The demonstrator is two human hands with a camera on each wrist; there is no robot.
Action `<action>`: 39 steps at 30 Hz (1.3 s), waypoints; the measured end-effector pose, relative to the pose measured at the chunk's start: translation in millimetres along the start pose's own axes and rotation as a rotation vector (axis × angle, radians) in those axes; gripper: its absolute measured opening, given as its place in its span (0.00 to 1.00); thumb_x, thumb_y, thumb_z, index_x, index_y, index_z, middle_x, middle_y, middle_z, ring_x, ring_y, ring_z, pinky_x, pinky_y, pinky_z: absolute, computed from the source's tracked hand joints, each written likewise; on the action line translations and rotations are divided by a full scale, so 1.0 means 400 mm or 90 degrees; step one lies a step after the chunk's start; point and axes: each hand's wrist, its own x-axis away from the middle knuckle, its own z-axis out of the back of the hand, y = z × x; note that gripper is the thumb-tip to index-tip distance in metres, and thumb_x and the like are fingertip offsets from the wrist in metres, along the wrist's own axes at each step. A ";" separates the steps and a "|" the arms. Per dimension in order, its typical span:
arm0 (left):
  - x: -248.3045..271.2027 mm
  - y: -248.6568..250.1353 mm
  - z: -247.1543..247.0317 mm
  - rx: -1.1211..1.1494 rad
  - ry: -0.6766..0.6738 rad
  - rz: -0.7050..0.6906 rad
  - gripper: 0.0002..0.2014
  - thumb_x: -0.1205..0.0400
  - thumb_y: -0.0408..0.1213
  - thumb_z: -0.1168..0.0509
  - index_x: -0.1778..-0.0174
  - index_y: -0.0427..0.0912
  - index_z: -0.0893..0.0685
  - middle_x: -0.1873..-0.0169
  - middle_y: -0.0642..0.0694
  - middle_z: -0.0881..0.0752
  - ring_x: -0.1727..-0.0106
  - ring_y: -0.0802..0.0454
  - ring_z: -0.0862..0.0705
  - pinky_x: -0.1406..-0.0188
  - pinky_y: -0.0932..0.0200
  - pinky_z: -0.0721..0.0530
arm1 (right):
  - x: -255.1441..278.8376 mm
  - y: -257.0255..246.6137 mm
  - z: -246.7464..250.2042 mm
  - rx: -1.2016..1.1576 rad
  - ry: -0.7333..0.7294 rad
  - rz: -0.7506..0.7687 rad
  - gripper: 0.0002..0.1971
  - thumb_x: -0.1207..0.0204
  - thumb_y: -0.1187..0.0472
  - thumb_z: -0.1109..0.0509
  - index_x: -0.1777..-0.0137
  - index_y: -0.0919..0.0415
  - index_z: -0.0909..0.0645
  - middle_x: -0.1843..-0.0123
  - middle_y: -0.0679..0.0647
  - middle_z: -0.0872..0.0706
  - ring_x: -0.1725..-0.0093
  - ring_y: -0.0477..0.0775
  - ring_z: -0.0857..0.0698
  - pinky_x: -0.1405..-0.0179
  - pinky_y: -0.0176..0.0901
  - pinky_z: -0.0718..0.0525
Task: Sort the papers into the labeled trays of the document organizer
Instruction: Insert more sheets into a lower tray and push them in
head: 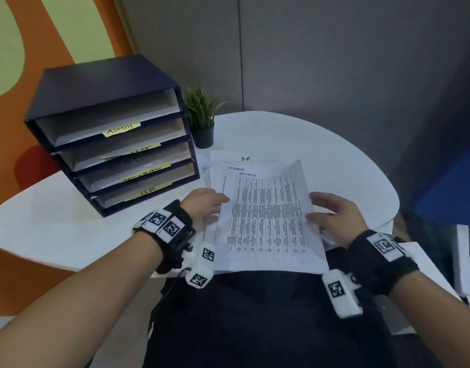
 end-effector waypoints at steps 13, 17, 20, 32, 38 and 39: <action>-0.014 -0.008 -0.005 -0.097 -0.022 -0.010 0.22 0.23 0.38 0.26 0.34 0.43 0.22 0.44 0.42 0.15 0.44 0.48 0.13 0.50 0.54 0.12 | 0.051 -0.084 0.020 -0.074 -0.013 0.046 0.26 0.26 0.74 0.28 0.29 0.56 0.23 0.48 0.52 0.08 0.51 0.52 0.09 0.55 0.40 0.10; -0.010 -0.005 0.006 -0.097 -0.024 0.001 0.15 0.21 0.35 0.28 0.40 0.40 0.20 0.49 0.42 0.15 0.50 0.49 0.14 0.46 0.51 0.13 | 0.060 -0.130 0.017 -0.096 -0.038 0.061 0.23 0.25 0.75 0.31 0.32 0.57 0.21 0.48 0.54 0.08 0.49 0.55 0.09 0.47 0.53 0.12; 0.001 -0.001 0.020 -0.121 -0.061 -0.005 0.10 0.19 0.37 0.31 0.47 0.36 0.16 0.55 0.40 0.16 0.60 0.49 0.15 0.49 0.50 0.16 | 0.071 -0.146 0.052 -0.144 -0.039 0.054 0.21 0.23 0.76 0.32 0.35 0.56 0.19 0.50 0.55 0.08 0.53 0.57 0.08 0.48 0.52 0.12; 0.056 0.029 0.113 -0.018 -0.035 -0.006 0.11 0.15 0.37 0.37 0.40 0.38 0.19 0.50 0.38 0.21 0.62 0.49 0.21 0.75 0.64 0.19 | 0.072 -0.136 -0.013 -0.256 -0.128 -0.108 0.17 0.25 0.71 0.29 0.36 0.64 0.18 0.45 0.63 0.10 0.45 0.61 0.11 0.39 0.53 0.16; 0.091 -0.010 0.232 0.023 0.048 -0.003 0.13 0.14 0.37 0.38 0.39 0.34 0.16 0.52 0.40 0.09 0.60 0.49 0.11 0.69 0.61 0.13 | 0.044 -0.173 -0.115 -0.222 -0.197 -0.092 0.25 0.33 0.66 0.22 0.34 0.58 0.18 0.38 0.58 0.12 0.37 0.59 0.14 0.30 0.58 0.22; 0.103 -0.016 0.254 0.032 0.058 -0.005 0.13 0.14 0.36 0.38 0.39 0.34 0.16 0.51 0.40 0.09 0.61 0.49 0.11 0.69 0.61 0.13 | 0.042 -0.186 -0.138 -0.214 -0.216 -0.084 0.25 0.32 0.66 0.23 0.33 0.58 0.18 0.38 0.58 0.12 0.38 0.60 0.14 0.31 0.58 0.21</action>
